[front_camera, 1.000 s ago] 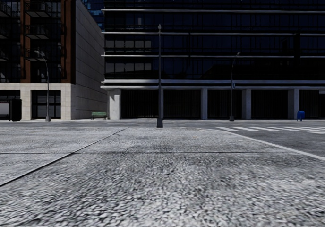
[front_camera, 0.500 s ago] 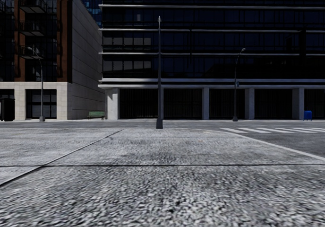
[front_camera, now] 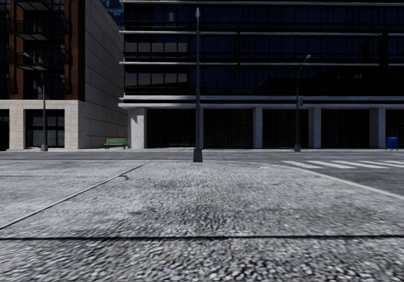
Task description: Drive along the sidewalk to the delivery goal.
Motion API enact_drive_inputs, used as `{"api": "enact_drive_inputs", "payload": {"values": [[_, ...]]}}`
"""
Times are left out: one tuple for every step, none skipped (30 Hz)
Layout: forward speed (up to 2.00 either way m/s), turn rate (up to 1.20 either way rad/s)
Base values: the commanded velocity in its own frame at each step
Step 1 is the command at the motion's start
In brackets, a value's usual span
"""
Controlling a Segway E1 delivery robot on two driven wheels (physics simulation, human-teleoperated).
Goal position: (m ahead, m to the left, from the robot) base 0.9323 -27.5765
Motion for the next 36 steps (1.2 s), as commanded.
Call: {"api": "enact_drive_inputs", "payload": {"values": [[1.86,0.0],[1.87,0.0],[1.88,0.0],[1.89,0.0],[1.89,0.0],[1.89,0.0],[1.89,0.0],[1.9,0.0],[1.91,0.0],[1.91,0.0],[1.92,0.0],[1.92,0.0],[1.92,0.0],[1.92,0.0],[1.92,0.0],[1.92,0.0],[1.93,0.0],[1.93,0.0],[1.93,0.0],[1.93,0.0],[1.93,0.0],[1.93,0.0],[1.93,0.0],[1.93,0.0],[1.93,0.0],[1.93,0.0],[1.93,0.0],[1.93,0.0],[1.93,0.0],[1.93,0.0],[1.93,0.0],[1.93,0.0],[1.93,0.0],[1.93,0.0],[1.93,0.0],[1.93,0.0]]}}
